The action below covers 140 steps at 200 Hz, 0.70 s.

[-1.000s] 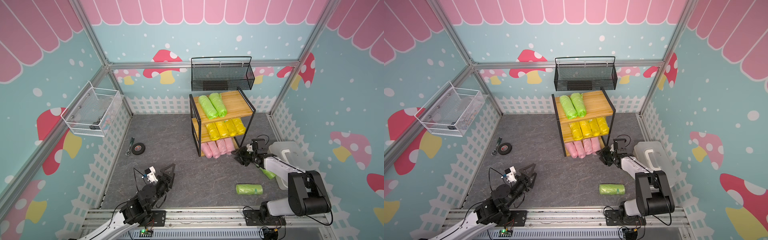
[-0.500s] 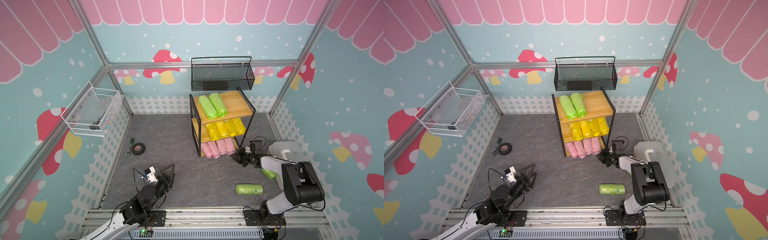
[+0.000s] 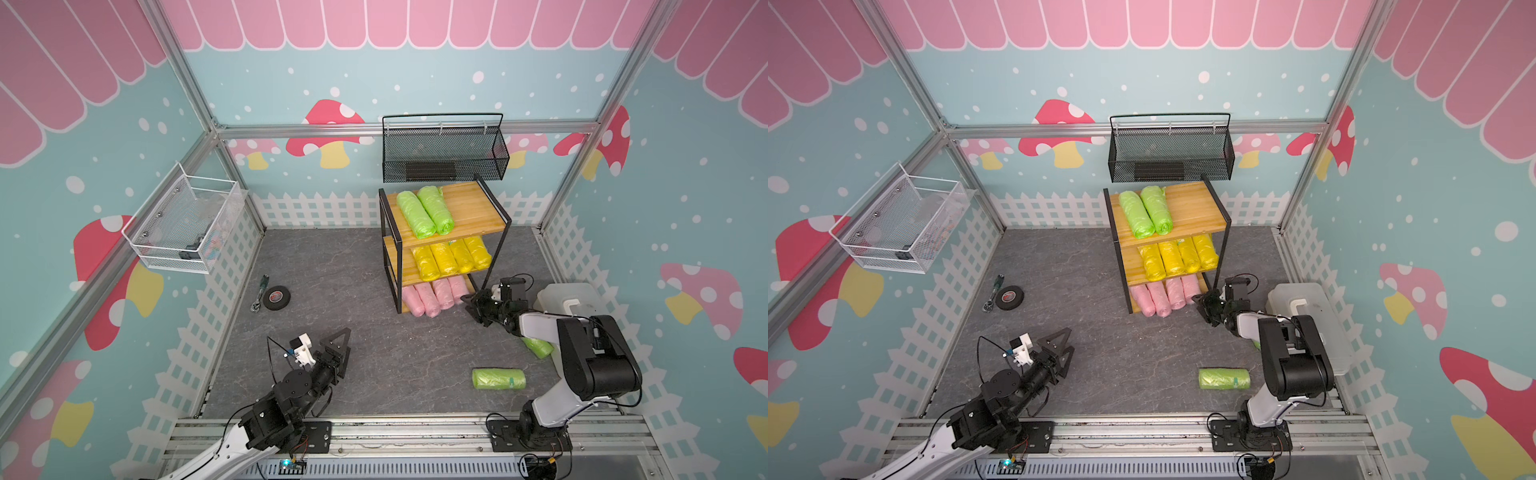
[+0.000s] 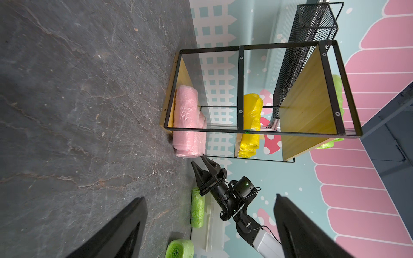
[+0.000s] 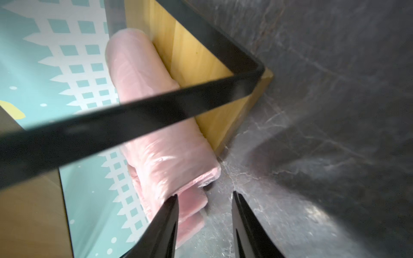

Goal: Sort the rolls of trash bags by color and place them on the shelf
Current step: Place the roll of trash bags on the shelf.

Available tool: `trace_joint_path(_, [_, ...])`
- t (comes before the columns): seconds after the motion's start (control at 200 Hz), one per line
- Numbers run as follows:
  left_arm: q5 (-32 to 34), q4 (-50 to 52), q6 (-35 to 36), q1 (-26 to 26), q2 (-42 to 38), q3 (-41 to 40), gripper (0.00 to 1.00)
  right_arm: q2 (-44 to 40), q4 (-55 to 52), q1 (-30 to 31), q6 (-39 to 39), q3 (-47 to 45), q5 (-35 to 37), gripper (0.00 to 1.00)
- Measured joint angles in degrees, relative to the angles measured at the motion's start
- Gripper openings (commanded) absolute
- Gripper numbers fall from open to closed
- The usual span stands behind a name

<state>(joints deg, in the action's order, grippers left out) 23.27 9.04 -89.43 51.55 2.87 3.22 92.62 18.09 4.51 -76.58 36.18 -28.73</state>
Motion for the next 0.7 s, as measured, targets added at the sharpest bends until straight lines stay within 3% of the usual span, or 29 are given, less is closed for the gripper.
trace_joint_path(0.385, [-0.4,0.2,-0.2,0.0,0.3,0.0,0.91,-1.8,-1.1,-0.1,3.4,-1.5,-5.9,0.54])
trace_joint_path(0.525, [-0.8,0.3,-0.2,0.0,1.5,0.0,0.91,-8.8,-20.1,0.0,13.2,3.1,-5.4,0.67])
trace_joint_path(0.7, [-1.5,0.6,-0.1,0.0,5.0,0.0,0.91,-20.1,-46.4,-0.1,27.1,15.5,4.0,0.8])
